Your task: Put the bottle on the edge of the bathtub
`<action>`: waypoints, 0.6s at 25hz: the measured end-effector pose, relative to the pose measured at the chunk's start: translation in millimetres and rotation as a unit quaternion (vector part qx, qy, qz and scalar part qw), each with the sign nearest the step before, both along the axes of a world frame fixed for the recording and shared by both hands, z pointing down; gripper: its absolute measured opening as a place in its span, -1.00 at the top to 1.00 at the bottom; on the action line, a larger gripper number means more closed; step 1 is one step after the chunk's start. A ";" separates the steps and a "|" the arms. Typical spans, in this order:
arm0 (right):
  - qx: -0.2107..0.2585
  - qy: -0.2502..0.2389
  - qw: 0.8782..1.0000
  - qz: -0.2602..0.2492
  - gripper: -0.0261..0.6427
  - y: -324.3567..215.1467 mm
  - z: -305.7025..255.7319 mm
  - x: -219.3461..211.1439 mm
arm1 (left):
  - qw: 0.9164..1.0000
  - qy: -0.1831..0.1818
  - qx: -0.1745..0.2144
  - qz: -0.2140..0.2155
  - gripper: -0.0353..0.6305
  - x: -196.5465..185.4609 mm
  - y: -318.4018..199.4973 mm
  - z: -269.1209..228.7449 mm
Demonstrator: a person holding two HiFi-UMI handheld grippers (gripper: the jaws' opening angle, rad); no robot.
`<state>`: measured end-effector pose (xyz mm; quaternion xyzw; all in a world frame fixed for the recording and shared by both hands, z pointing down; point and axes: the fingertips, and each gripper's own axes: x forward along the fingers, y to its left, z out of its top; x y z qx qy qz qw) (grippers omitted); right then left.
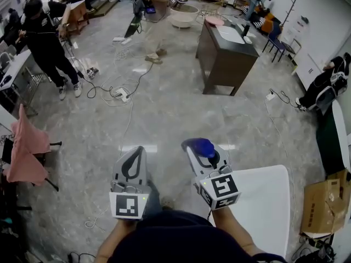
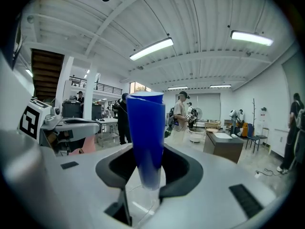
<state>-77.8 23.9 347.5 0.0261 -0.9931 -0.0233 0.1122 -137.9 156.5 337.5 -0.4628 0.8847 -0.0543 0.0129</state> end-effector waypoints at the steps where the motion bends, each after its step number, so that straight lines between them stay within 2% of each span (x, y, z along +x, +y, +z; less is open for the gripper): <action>1: 0.000 0.001 1.000 0.001 0.44 -2.4 1.4 -4.8 | 1.000 0.001 0.000 0.000 0.89 -5.5 -2.7 1.7; 6: 0.004 -0.001 1.000 0.009 0.44 -19.4 6.2 -44.4 | 1.000 -0.001 -0.002 0.008 0.89 -49.1 -20.4 8.1; 15: 0.006 -0.011 0.999 0.051 0.44 -50.9 -0.7 -146.6 | 0.999 0.003 0.000 0.050 0.89 -156.1 -57.2 4.9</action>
